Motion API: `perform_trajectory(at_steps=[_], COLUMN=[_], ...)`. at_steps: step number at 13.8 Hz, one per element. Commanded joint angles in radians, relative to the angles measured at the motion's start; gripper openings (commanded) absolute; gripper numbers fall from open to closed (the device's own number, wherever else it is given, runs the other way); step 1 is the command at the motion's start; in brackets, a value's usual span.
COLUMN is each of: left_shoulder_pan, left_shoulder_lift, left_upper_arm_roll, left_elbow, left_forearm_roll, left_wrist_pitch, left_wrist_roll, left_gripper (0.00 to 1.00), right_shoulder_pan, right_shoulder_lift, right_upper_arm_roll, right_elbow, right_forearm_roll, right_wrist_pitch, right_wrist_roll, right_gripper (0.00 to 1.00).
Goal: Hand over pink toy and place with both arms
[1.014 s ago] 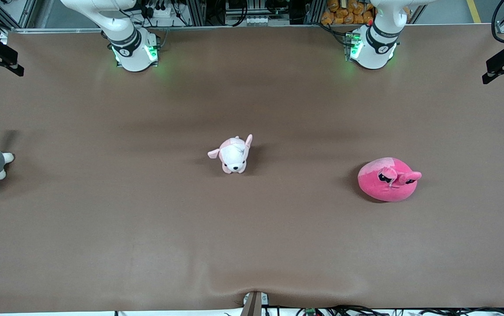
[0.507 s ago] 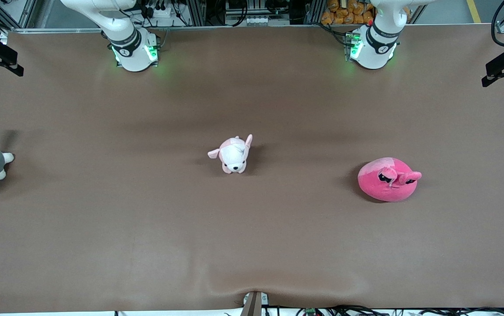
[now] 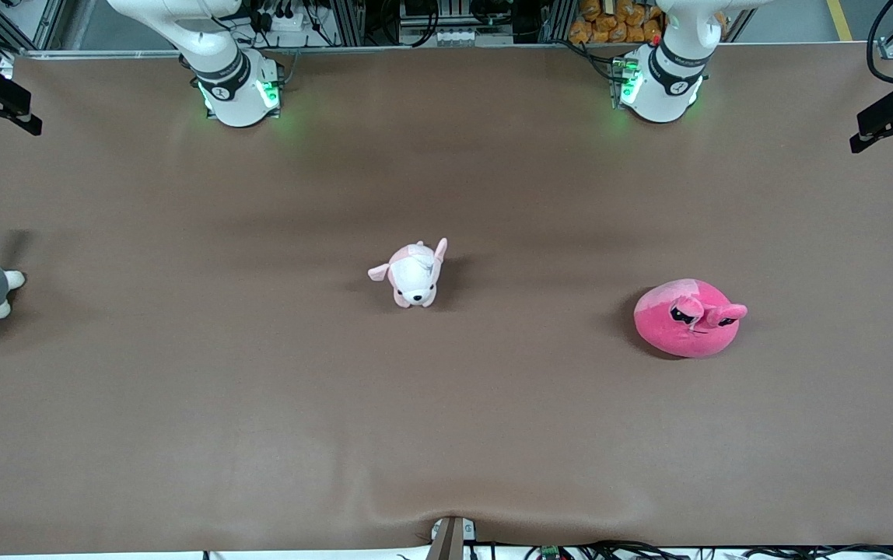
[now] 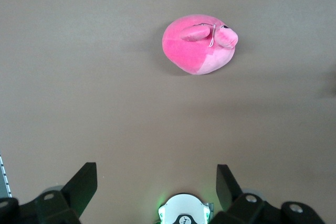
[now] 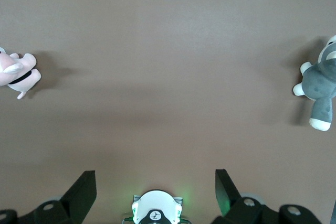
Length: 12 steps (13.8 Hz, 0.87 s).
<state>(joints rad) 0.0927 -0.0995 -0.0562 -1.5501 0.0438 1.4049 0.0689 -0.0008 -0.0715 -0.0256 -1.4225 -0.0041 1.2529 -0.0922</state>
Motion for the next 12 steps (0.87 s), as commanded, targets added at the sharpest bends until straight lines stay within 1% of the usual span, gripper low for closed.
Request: perform_trajectory(at_steps=[1,3,5,8,9,11,12], left_shoulder_pan=[-0.001,0.004,0.009,0.048,0.064,0.134,0.151], left_shoulder_lift=[0.009,0.004,0.010,0.021,0.041,0.085,0.098], left_upper_arm_roll=[-0.005,-0.005,0.004,0.004,0.004,0.004,0.004], left_elbow=[0.025,0.021,0.021,-0.005,-0.005,-0.013,-0.024], left_forearm_roll=[-0.005,-0.005,-0.002,-0.002,-0.007,-0.015,-0.021], left_wrist_pitch=[-0.029,-0.030,-0.029,-0.011,0.008,0.080,0.110], left_wrist_roll=[-0.038,-0.063,-0.137,-0.378,-0.449,-0.544,-0.605], left_gripper=[1.00,1.00,1.00,1.00,1.00,1.00,1.00], right_shoulder_pan=[0.001,0.001,0.001,0.001,0.001,0.001,0.001], right_shoulder_lift=[0.009,0.010,0.009,0.009,0.009,0.009,0.009], right_upper_arm_roll=[-0.004,-0.004,-0.004,-0.004,-0.004,-0.004,-0.004], right_elbow=[0.022,0.022,0.022,0.022,0.022,0.022,0.022], right_forearm_roll=[0.018,0.018,0.018,0.018,0.018,0.019,0.019], right_wrist_pitch=[-0.004,-0.006,-0.004,-0.006,-0.006,-0.004,-0.006], right_wrist_roll=[0.011,0.011,0.011,0.011,0.011,0.011,0.011], right_gripper=[1.00,1.00,1.00,1.00,1.00,1.00,1.00])
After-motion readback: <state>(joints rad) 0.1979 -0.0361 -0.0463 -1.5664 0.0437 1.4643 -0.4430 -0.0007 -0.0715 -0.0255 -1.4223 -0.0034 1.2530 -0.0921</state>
